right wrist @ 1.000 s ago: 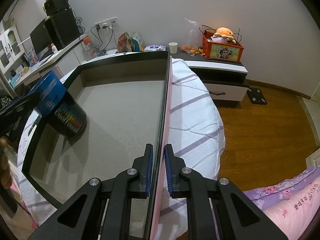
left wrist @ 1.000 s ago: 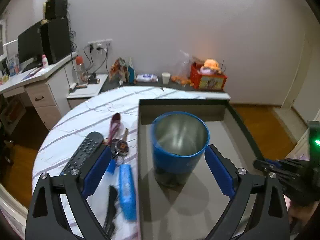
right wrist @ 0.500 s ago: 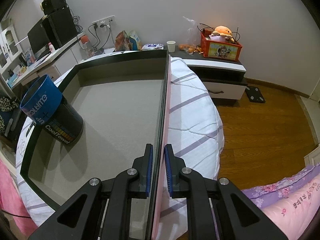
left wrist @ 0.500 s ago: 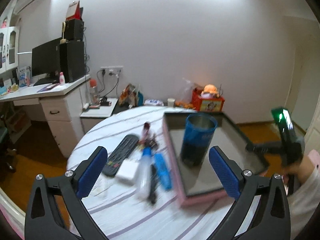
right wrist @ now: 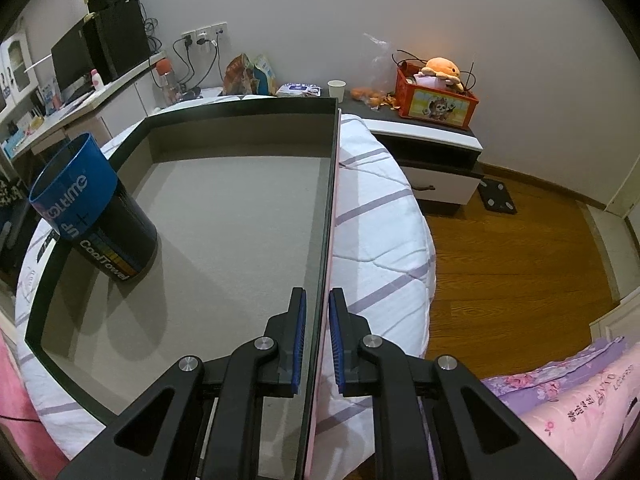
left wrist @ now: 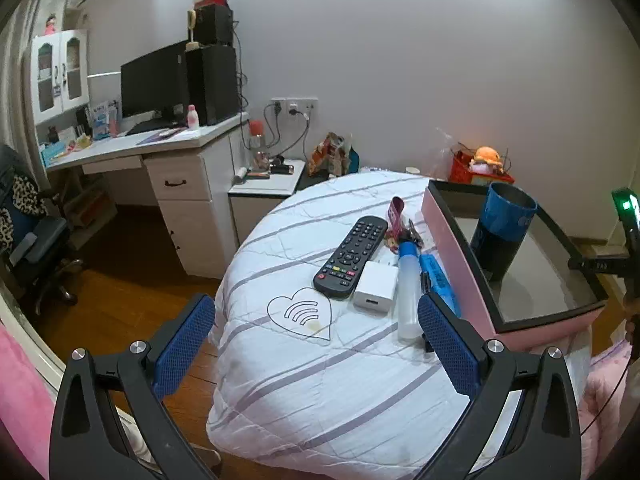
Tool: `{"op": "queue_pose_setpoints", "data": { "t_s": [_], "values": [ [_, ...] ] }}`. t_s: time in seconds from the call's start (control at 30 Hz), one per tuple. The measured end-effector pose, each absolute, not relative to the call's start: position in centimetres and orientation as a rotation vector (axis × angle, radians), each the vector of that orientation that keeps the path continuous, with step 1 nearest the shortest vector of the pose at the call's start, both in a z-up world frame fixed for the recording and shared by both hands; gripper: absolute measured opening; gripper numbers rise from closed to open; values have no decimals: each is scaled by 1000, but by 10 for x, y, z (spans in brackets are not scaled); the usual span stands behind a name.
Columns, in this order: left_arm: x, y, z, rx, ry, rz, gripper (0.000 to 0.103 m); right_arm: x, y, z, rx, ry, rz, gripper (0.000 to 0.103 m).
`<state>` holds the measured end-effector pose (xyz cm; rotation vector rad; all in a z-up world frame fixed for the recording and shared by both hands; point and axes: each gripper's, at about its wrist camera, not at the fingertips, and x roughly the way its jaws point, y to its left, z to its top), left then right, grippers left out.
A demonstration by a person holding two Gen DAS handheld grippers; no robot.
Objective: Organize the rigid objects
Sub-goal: 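Move the left gripper back to the clear plastic bottle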
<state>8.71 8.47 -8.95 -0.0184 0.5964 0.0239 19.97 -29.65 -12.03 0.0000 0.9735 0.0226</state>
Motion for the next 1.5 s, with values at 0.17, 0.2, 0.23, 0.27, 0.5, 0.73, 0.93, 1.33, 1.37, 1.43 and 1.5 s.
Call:
{"op": "queue_pose_setpoints", "data": {
  "t_s": [0.17, 0.2, 0.23, 0.27, 0.5, 0.73, 0.93, 1.33, 1.37, 1.43, 1.5],
  "values": [
    [97, 84, -98, -26, 632, -6, 102, 200, -297, -120, -3, 974, 21, 11],
    [101, 83, -101, -28, 643, -18, 102, 200, -297, -121, -7, 974, 20, 11],
    [104, 81, -103, -29, 654, -23, 102, 200, -296, -121, -8, 973, 20, 11],
    [107, 80, -108, -36, 668, -27, 103, 200, -297, -121, -7, 973, 20, 11],
    [126, 54, -132, -32, 746, -99, 103, 198, -295, -121, -2, 977, 27, 12],
    [142, 35, -150, 14, 805, -109, 102, 198, -296, -122, 4, 977, 41, 12],
    [145, 25, -153, -3, 815, -169, 102, 198, -297, -122, 3, 975, 47, 12],
    [156, 32, -158, 1, 841, -135, 87, 197, -297, -122, 3, 975, 56, 12],
    [157, 31, -159, 5, 844, -138, 84, 197, -297, -122, 4, 975, 56, 12],
    [159, 29, -159, 5, 850, -142, 78, 197, -297, -122, 3, 975, 57, 12],
    [162, 27, -161, -3, 866, -162, 65, 197, -296, -122, 3, 975, 56, 12]
  ]
}}
